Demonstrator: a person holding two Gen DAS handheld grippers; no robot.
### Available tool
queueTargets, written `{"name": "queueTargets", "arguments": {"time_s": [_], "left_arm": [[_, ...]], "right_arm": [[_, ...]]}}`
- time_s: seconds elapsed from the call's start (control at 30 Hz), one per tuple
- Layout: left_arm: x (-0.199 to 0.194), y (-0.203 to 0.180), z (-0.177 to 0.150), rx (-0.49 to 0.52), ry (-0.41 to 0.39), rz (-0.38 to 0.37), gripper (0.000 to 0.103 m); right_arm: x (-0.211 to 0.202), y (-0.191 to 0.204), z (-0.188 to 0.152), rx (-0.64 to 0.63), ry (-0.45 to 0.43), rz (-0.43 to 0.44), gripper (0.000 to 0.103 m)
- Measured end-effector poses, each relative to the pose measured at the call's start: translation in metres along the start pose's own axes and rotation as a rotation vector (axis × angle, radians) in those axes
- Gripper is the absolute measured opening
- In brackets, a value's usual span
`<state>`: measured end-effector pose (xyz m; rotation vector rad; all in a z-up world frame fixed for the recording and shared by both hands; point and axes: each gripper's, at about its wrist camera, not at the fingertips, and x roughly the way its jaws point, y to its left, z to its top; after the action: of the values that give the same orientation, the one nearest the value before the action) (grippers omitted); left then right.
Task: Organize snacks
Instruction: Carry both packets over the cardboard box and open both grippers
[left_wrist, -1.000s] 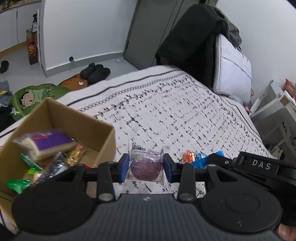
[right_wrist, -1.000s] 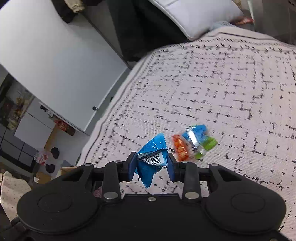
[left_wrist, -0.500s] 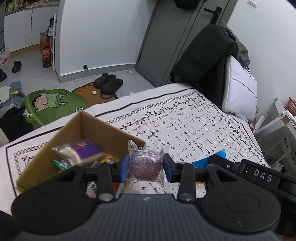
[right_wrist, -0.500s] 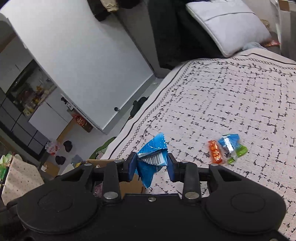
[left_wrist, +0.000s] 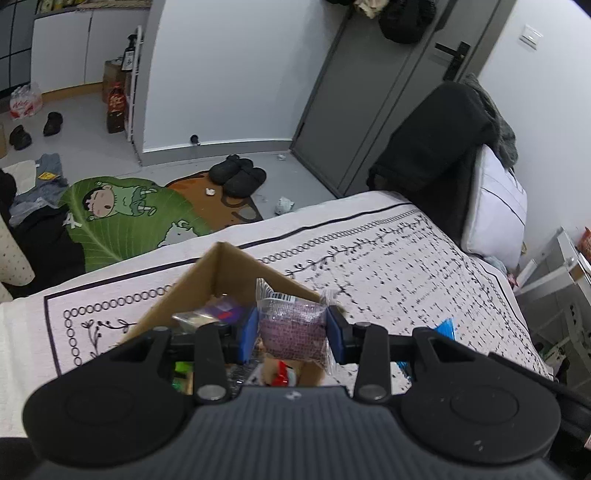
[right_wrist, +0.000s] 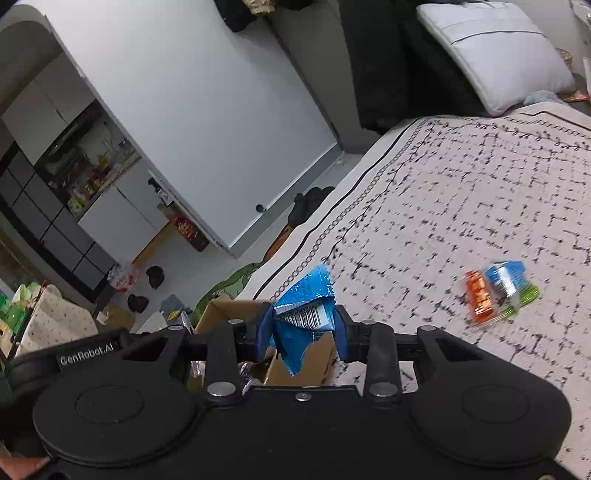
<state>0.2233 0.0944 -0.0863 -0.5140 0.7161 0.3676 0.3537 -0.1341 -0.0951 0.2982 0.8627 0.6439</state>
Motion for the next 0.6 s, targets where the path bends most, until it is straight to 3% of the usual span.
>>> {"name": "queueTargets", "arguments": {"time_s": [0.6], "left_arm": [[0.021, 0.050, 0.007, -0.111, 0.050, 0.020, 0.040]], "right_arm": [[0.021, 0.036, -0.017, -0.070, 0.006, 0.076, 0.034]]}}
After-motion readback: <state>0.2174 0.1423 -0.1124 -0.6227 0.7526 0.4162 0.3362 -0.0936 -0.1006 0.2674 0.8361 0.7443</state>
